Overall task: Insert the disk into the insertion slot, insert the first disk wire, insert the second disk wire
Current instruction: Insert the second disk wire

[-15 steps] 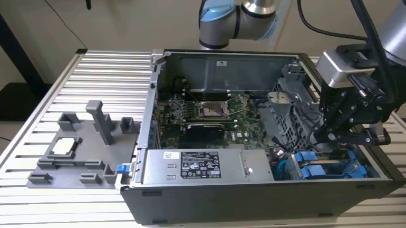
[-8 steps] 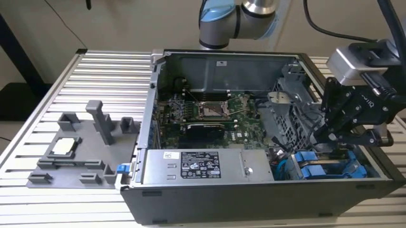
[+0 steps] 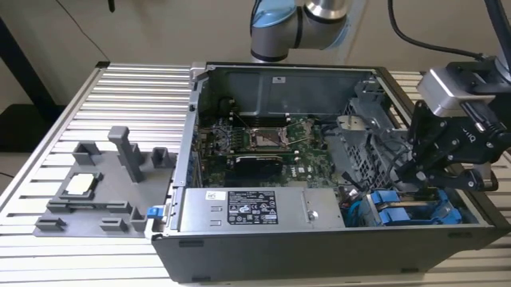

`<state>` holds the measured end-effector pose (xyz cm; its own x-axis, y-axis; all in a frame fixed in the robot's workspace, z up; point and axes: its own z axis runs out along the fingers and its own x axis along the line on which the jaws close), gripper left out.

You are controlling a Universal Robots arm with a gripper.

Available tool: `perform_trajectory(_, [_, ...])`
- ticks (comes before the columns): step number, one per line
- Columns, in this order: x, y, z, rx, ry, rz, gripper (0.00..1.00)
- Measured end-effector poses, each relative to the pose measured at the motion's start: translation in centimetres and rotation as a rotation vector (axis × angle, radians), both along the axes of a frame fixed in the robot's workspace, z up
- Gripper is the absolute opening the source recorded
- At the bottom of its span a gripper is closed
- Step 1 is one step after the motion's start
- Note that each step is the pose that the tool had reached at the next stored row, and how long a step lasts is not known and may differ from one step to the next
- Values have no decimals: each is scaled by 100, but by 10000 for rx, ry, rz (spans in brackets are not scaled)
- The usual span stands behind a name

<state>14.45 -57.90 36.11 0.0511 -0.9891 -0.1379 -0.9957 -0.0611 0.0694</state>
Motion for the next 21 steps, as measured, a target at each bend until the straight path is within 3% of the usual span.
perform_trajectory(7, [52,-101,-33,60,0,-28,16])
perform_trajectory(11, [71,-114,-74,117,0,-62,16])
perform_trajectory(18, [82,-114,-95,137,-3,-68,16])
perform_trajectory(21, [82,-115,-119,215,-36,-69,16])
